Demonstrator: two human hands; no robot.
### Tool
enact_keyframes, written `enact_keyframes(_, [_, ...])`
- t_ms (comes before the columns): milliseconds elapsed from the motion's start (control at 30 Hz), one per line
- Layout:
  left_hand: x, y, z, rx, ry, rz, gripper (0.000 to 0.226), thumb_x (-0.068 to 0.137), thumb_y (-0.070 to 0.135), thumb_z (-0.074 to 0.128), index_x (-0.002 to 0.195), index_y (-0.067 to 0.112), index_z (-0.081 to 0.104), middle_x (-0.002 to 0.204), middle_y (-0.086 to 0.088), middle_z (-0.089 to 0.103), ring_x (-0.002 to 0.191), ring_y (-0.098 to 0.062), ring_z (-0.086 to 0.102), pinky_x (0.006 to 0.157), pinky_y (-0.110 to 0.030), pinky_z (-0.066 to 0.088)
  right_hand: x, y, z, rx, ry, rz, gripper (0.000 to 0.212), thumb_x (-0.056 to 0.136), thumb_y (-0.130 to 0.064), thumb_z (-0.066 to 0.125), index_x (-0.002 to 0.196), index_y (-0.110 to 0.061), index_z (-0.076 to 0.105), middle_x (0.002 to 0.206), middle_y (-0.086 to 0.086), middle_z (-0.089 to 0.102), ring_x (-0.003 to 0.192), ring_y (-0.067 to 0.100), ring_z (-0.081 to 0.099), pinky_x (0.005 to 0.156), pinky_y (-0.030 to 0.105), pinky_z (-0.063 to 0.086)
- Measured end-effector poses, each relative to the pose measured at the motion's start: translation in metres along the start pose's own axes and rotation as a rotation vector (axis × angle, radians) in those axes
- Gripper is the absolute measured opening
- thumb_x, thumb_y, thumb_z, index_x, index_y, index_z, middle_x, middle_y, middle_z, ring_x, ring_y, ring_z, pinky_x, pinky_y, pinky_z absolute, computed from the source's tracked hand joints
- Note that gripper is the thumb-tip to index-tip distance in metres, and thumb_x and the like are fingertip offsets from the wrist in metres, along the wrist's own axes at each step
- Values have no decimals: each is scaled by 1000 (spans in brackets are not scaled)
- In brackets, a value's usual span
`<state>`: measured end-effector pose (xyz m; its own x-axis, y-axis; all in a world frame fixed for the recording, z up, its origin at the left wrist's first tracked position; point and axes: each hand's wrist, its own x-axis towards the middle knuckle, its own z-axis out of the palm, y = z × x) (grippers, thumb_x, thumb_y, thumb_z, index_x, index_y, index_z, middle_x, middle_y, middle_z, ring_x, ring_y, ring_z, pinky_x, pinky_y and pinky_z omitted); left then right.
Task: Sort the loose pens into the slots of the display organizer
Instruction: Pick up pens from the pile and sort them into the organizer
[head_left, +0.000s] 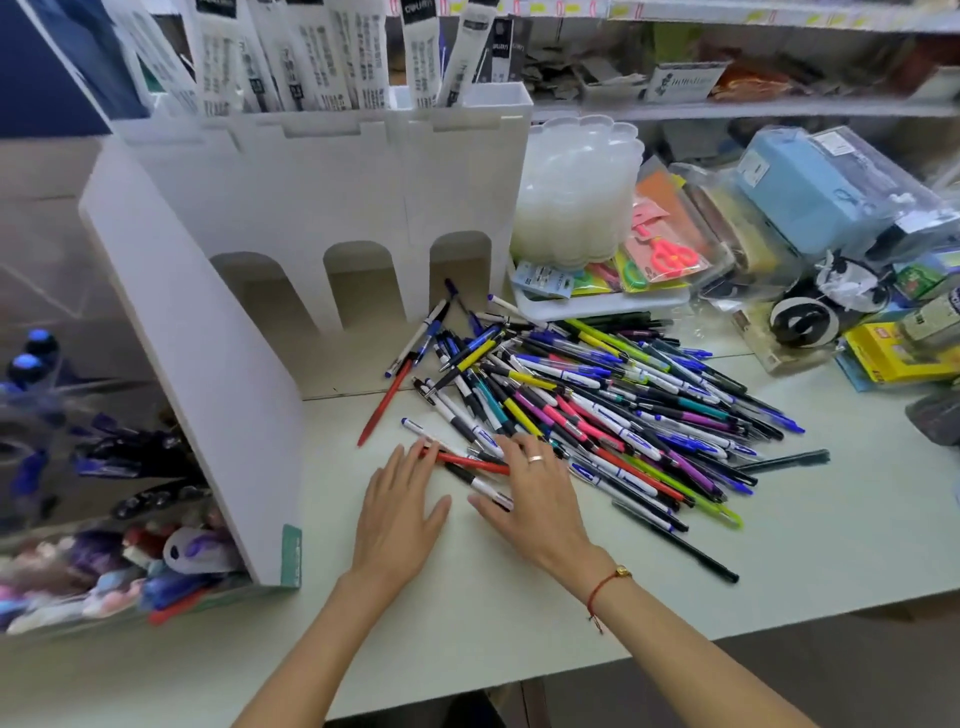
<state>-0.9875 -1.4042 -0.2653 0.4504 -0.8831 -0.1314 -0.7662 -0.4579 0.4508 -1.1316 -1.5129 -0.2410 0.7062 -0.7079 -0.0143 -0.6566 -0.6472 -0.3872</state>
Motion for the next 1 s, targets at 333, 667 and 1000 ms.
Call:
enact_keyframes(333, [10,0,-11,-12,-18,220,73,90,-3,39,153,21,11,158,9,2,147,-9,-1,117,-21,-4,11,0,14,-360,-85,-83,67,90,-52,33,136,-6,49,111,8,60,89,24,59,68,35,51])
enact_keyframes(667, [77,21,-37,440,-170,410,49,93,26,47,140,20,38,147,-2,37,137,-20,31,114,-33,21,12,5,-5,-396,-212,-109,57,86,-16,56,140,-11,37,115,10,56,95,27,57,60,33,44])
enact_keyframes(1000, [52,8,-50,660,-307,427,39,101,44,37,116,10,49,117,-7,58,104,-24,56,85,-31,38,10,23,-17,-471,-254,-243,59,97,-2,37,150,-9,13,137,14,40,102,28,54,65,35,43])
